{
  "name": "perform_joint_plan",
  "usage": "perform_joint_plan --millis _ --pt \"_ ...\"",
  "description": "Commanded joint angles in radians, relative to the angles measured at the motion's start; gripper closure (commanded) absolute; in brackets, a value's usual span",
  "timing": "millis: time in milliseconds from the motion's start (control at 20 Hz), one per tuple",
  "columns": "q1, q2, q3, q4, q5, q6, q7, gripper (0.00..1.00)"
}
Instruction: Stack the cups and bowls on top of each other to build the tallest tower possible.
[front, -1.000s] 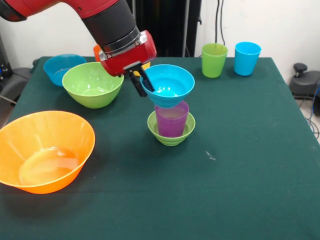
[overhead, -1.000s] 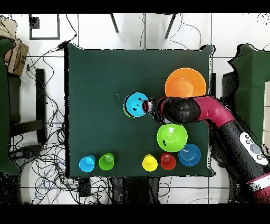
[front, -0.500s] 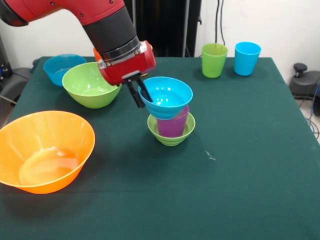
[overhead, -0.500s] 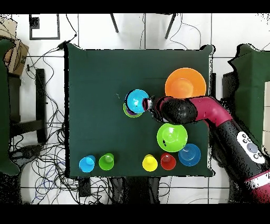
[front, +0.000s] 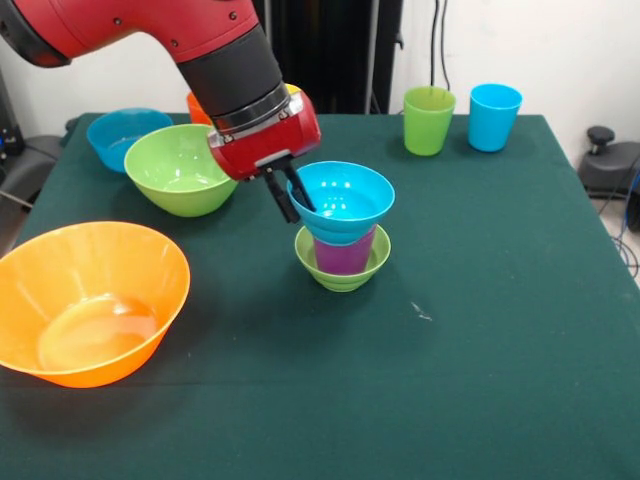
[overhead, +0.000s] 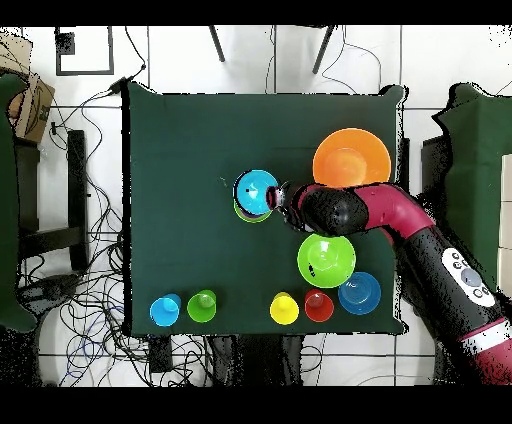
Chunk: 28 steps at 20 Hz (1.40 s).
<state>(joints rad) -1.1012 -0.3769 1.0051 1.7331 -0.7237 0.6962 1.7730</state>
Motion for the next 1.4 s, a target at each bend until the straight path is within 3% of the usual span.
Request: perform_joint_plan --millis 50,1250,1400 --pt "0.046 0.03 -0.053 -0.045 -0.037 0.043 -0.209 1.0" --pt "0.054 0.045 -0.071 -0.052 -0.025 0.137 -0.255 1.0" --pt "0.04 0.04 -0.069 -0.018 -0.019 0.138 -0.25 1.0"
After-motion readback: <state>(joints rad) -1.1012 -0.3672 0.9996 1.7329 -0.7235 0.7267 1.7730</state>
